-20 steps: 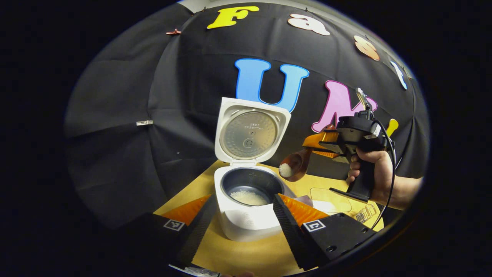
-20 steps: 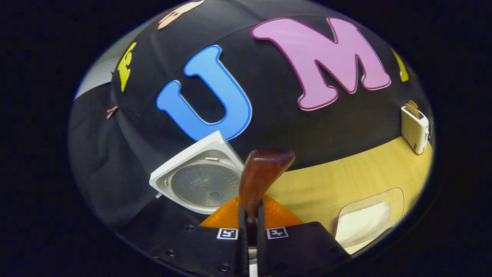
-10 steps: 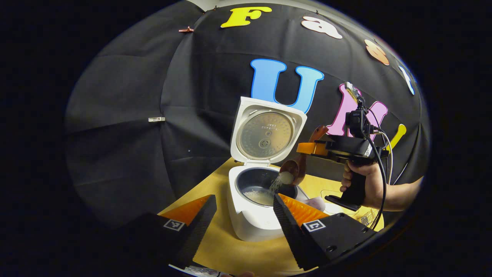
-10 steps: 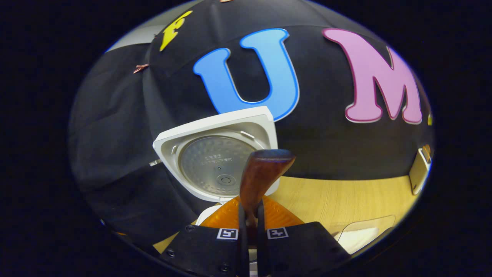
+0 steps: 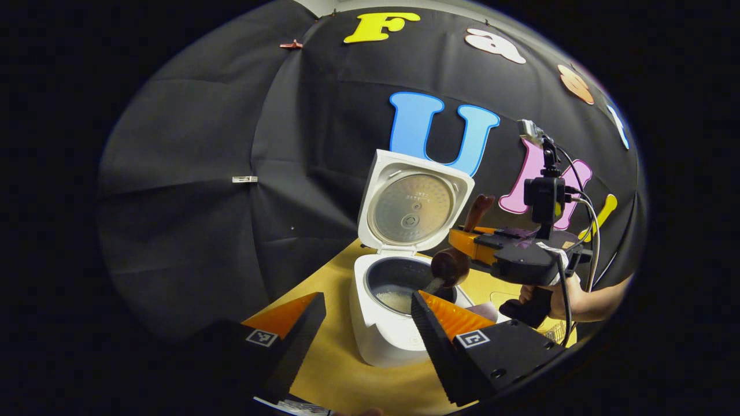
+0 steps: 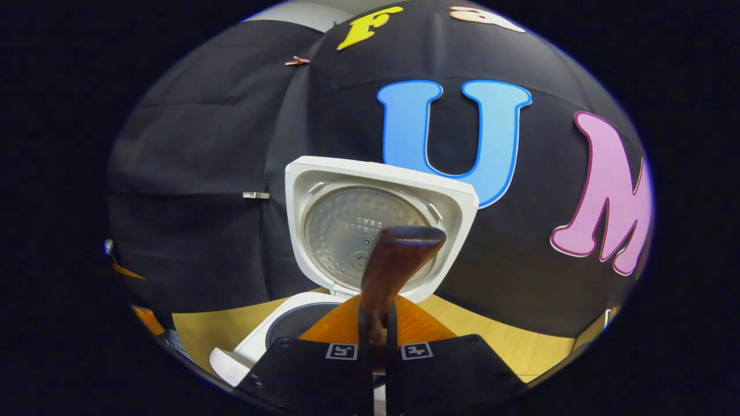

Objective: Close the left gripper, press the button to open the rice cooker; take a wooden spoon from the chopstick holder with the right hand, scoop a spoonful of rice and pour it into the rice cooker, then put the wooden spoon back into the chopstick holder.

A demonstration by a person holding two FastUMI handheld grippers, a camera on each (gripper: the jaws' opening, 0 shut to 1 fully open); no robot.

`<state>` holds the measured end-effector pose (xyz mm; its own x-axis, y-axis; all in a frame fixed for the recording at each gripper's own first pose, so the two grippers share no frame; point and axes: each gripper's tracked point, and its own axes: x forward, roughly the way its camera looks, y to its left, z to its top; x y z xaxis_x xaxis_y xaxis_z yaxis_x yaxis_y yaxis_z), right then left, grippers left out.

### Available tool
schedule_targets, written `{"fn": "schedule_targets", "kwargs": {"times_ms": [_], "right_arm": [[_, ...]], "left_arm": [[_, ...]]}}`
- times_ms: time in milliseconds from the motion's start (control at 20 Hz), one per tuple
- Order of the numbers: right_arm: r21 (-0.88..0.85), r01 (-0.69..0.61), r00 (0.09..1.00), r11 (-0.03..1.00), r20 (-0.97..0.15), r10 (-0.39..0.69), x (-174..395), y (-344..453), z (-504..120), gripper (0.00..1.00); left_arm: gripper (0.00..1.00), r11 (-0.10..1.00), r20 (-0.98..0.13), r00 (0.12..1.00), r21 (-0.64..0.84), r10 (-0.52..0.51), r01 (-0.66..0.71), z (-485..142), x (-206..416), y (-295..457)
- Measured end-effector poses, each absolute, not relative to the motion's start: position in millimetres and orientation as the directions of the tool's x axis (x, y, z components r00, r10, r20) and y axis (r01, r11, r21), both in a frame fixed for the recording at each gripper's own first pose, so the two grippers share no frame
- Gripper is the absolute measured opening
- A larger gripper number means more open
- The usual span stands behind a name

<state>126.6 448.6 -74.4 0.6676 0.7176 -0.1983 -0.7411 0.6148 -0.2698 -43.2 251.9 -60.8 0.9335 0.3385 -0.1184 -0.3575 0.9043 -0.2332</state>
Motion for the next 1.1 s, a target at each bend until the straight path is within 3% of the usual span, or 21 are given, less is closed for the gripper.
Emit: {"fn": "schedule_targets", "kwargs": {"times_ms": [400, 700, 1100], "right_arm": [[-0.203, -0.738, 0.675, 0.644, -0.195, 0.712, 126, 444, -64, 0.12], [-0.020, -0.706, 0.702, 0.708, -0.158, 0.695, 131, 415, -28, 0.12], [0.104, -0.576, 0.803, 0.811, -0.115, 0.585, 166, 292, 24, 0.12]], "left_arm": [[0.95, 0.905, -0.110, 0.930, -0.216, 0.351, -0.367, -56, -41, 255], [0.96, 0.916, -0.117, 0.936, -0.196, 0.333, -0.350, -55, -34, 241], [0.96, 0.963, -0.101, 0.970, -0.130, 0.222, -0.235, -37, 6, 174]]}}
